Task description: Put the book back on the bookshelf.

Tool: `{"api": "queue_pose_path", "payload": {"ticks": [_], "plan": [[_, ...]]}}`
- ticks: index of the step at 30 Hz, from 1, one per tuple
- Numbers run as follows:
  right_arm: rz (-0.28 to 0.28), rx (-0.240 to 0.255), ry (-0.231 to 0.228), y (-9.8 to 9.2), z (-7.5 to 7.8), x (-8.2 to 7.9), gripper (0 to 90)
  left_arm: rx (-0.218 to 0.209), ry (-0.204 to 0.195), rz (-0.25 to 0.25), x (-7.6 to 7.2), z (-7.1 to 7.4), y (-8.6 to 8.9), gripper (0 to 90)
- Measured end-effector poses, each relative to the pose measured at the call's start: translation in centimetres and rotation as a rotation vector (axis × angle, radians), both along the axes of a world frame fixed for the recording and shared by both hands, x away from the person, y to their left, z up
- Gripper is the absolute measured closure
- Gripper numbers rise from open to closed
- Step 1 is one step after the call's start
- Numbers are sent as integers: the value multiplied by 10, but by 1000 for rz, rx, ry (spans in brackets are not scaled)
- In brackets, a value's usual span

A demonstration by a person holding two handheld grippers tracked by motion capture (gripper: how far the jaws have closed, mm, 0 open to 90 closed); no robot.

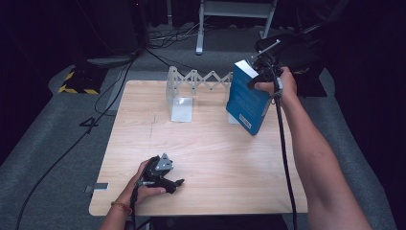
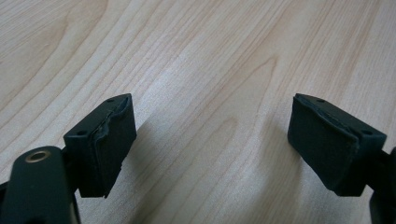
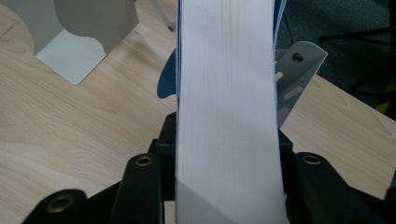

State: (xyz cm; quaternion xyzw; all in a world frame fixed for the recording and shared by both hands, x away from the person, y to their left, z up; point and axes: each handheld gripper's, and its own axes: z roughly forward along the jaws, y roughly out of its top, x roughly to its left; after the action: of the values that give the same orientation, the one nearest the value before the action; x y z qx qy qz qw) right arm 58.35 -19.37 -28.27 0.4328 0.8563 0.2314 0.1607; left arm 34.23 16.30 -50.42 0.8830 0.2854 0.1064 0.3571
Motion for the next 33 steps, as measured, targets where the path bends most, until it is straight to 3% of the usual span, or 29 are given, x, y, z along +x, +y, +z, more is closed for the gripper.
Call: {"api": "queue_pose_path", "payload": {"ticks": [12, 23, 28, 33], "plan": [[-12, 26, -11, 5, -3, 19, 607, 1, 1, -15, 0, 0, 0, 160], [-34, 42, -27, 4, -4, 16, 604, 2, 1, -11, -1, 0, -1, 160], [-73, 87, -19, -4, -3, 20, 605, 2, 1, -11, -1, 0, -1, 159], [-91, 97, -29, -6, -3, 19, 604, 1, 0, -13, -1, 0, -1, 160]]}}
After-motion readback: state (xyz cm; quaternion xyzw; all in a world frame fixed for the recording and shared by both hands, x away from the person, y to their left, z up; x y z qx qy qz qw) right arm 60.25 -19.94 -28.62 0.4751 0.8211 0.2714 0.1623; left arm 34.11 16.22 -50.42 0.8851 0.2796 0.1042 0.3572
